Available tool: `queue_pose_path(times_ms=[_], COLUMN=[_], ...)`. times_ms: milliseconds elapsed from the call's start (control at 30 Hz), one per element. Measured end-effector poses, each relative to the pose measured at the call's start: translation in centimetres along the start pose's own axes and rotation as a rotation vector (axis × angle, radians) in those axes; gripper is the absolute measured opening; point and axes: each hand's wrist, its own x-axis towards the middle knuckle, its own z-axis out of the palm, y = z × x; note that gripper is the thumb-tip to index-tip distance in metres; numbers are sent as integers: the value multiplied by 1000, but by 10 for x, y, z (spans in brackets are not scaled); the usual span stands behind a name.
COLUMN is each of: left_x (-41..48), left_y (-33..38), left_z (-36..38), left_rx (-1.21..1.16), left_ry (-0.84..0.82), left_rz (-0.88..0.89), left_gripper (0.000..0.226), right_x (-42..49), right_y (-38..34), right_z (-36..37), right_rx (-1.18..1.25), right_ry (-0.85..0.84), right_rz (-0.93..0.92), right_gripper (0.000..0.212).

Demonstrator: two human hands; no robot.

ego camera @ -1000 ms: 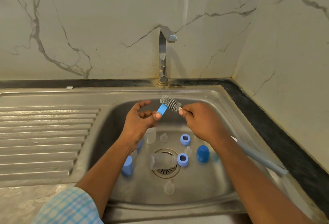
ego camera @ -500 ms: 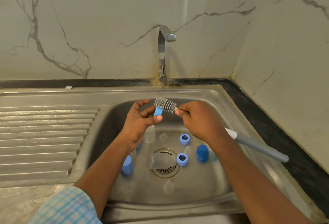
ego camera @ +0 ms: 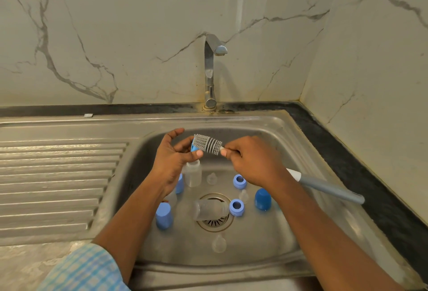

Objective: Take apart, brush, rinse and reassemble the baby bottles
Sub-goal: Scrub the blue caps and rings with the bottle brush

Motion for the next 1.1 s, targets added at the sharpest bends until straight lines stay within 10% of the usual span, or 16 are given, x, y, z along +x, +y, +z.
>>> queue_pose_path(times_ms=[433, 700, 1100], left_x=[-1, -4, -2], left_y=[-8, -11, -4], left_z=[6, 9, 6], left_rx=[97, 386, 18], left_ry=[-133, -174, -124], left_rz=[-19, -2, -109], left_gripper=[86, 32, 46], right_x=[5, 5, -1], right_y=[17, 19, 3], right_z=[1, 1, -3], right_rx=[29, 67, 43], right_ry=[51, 65, 3], right_rz=[60, 50, -4], right_gripper=[47, 43, 35])
